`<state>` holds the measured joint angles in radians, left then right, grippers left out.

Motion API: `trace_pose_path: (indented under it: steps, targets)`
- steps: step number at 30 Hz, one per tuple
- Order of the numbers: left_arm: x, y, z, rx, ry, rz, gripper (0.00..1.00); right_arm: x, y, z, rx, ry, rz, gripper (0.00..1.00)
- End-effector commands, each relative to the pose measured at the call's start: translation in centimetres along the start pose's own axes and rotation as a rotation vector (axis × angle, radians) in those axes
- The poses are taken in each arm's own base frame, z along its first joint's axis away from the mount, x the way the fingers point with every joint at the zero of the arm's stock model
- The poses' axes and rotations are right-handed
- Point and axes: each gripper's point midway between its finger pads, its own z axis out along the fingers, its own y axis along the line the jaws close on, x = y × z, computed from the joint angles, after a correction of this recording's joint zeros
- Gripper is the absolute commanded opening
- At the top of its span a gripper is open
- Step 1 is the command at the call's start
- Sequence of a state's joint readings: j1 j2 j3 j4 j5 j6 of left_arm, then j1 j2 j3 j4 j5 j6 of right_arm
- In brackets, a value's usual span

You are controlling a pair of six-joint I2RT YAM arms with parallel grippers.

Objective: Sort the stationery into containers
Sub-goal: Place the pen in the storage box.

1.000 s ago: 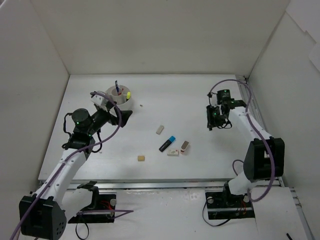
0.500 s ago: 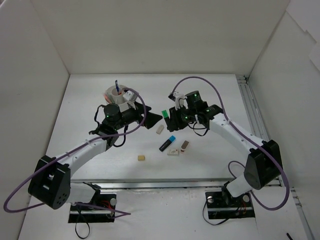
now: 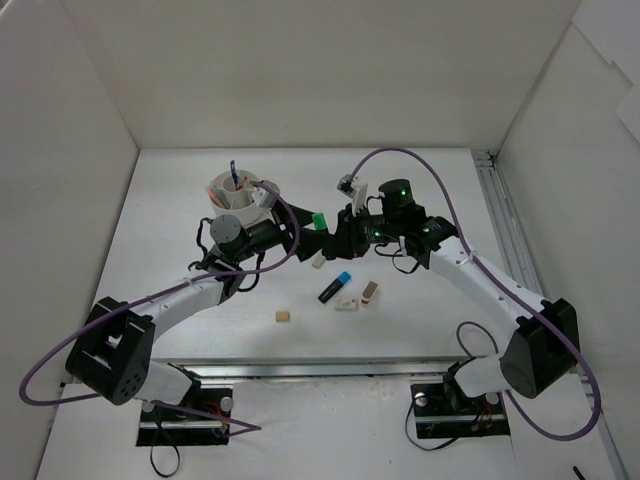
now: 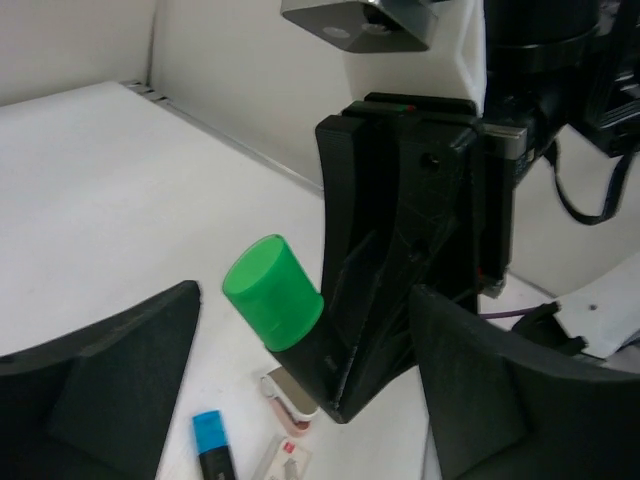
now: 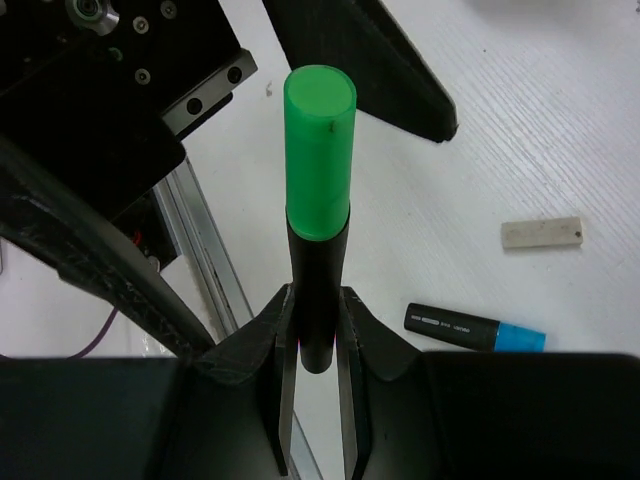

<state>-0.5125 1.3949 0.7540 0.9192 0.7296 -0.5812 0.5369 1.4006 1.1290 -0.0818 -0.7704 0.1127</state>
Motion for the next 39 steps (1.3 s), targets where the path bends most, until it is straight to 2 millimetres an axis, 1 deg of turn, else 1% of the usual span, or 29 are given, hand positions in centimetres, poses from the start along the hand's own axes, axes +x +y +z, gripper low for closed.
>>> trace_pose_path:
  steps: [1, 2, 3, 4, 5, 6, 7, 8, 9, 10, 11, 12, 14, 16, 17, 18, 19, 20, 21, 22, 23, 24, 25, 26, 27, 28, 29, 32, 39]
  targets:
    - [-3.6, -2.7, 0.3, 0.109, -0.117, 0.086, 0.79, -3.0, 3.4, -1.2, -0.110, -0.113, -0.097, 0.02]
    - [-3.7, -3.1, 0.3, 0.128, -0.118, 0.093, 0.65, -3.0, 3.3, -1.3, -0.099, -0.115, -0.096, 0.02]
    - [-3.9, -3.3, 0.3, 0.139, -0.127, 0.094, 0.54, -2.8, 3.2, -1.2, -0.090, -0.111, -0.083, 0.02]
    - [-4.1, -3.6, 0.2, 0.147, -0.130, 0.095, 0.36, -2.7, 3.0, -1.1, -0.078, -0.110, -0.081, 0.03]
    - [-4.1, -3.7, 0.1, 0.149, -0.133, 0.097, 0.25, -2.8, 2.5, -1.2, -0.052, -0.116, -0.079, 0.04]
    - [-4.3, -3.9, 0.0, 0.150, -0.138, 0.104, 0.16, -2.5, 2.2, -1.0, -0.041, -0.107, -0.065, 0.08]
    - [-4.5, -3.8, -0.1, 0.136, -0.146, 0.112, 0.01, -2.5, 1.6, -1.0, -0.009, -0.109, -0.059, 0.13]
    - [-4.5, -3.6, -0.2, 0.122, -0.147, 0.118, 0.00, -2.4, 1.3, -0.9, 0.011, -0.106, -0.057, 0.21]
    - [-4.7, -3.4, -0.4, 0.098, -0.140, 0.120, 0.00, -2.0, 0.6, -1.1, 0.050, -0.088, -0.032, 0.40]
    - [-4.9, -2.8, -0.4, 0.056, -0.146, 0.142, 0.00, -1.9, 0.2, -1.1, 0.081, -0.082, -0.026, 0.50]
    - [-5.3, -2.0, -0.7, 0.020, -0.149, 0.155, 0.00, -2.2, -1.2, -1.5, 0.150, -0.092, -0.016, 0.64]
    - [-5.8, -1.0, -1.3, -0.031, -0.138, 0.166, 0.00, -2.0, -1.7, -1.8, 0.183, -0.083, -0.006, 0.97]
    - [-6.3, 1.6, -2.3, -0.153, -0.121, 0.203, 0.00, -2.2, -3.2, -2.6, 0.265, -0.097, 0.008, 0.98]
    - [-8.1, 4.6, -4.0, -0.303, -0.140, 0.266, 0.00, -2.2, -4.5, -3.2, 0.322, -0.102, 0.033, 0.98]
    - [-9.3, 5.7, -4.4, -0.350, -0.132, 0.352, 0.00, -2.3, -5.6, -3.8, 0.369, -0.114, 0.052, 0.98]
    - [-8.5, 7.6, -5.2, -0.421, -0.070, 0.360, 0.00, -2.0, -6.2, -4.2, 0.396, -0.111, 0.063, 0.98]
    - [-9.4, 9.8, -6.3, -0.515, -0.065, 0.397, 0.00, -1.9, -6.8, -4.4, 0.420, -0.110, 0.068, 0.98]
    - [-10.1, 11.1, -6.7, -0.551, -0.030, 0.463, 0.00, -1.8, -7.5, -4.8, 0.450, -0.111, 0.072, 0.98]
    - [-9.4, 13.1, -6.9, -0.580, 0.012, 0.467, 0.00, -1.5, -7.9, -5.0, 0.461, -0.100, 0.070, 0.98]
    - [-10.7, 14.2, -7.3, -0.577, 0.026, 0.502, 0.00, -1.4, -8.2, -5.2, 0.472, -0.098, 0.068, 0.98]
    - [-10.8, 15.5, -7.6, -0.597, 0.058, 0.541, 0.00, -1.2, -8.5, -5.2, 0.477, -0.089, 0.066, 0.98]
    - [-9.7, 18.0, -7.8, -0.640, 0.095, 0.537, 0.00, -1.1, -8.7, -5.4, 0.485, -0.082, 0.053, 0.98]
    - [-10.2, 19.2, -8.0, -0.664, 0.087, 0.542, 0.00, -1.0, -8.9, -5.4, 0.489, -0.076, 0.043, 0.98]
    - [-10.3, 21.5, -8.1, -0.677, 0.099, 0.531, 0.00, -0.9, -9.4, -5.6, 0.505, -0.070, 0.044, 0.98]
    - [-10.0, 22.3, -7.9, -0.665, 0.121, 0.518, 0.00, -0.8, -9.6, -5.7, 0.513, -0.064, 0.040, 0.98]
    - [-11.6, 22.2, -6.9, -0.614, 0.115, 0.527, 0.00, -0.9, -9.9, -6.0, 0.525, -0.064, 0.036, 0.98]
    - [-9.4, 23.9, -6.6, -0.609, 0.184, 0.475, 0.00, -0.7, -10.3, -6.1, 0.536, -0.053, 0.035, 0.98]
    - [-9.3, 26.3, -6.4, -0.647, 0.234, 0.513, 0.00, -0.3, -11.5, -6.7, 0.589, -0.038, 0.047, 0.98]
    - [-9.3, 28.6, -7.4, -0.715, 0.248, 0.573, 0.00, 0.3, -13.5, -7.5, 0.612, -0.004, 0.107, 0.98]
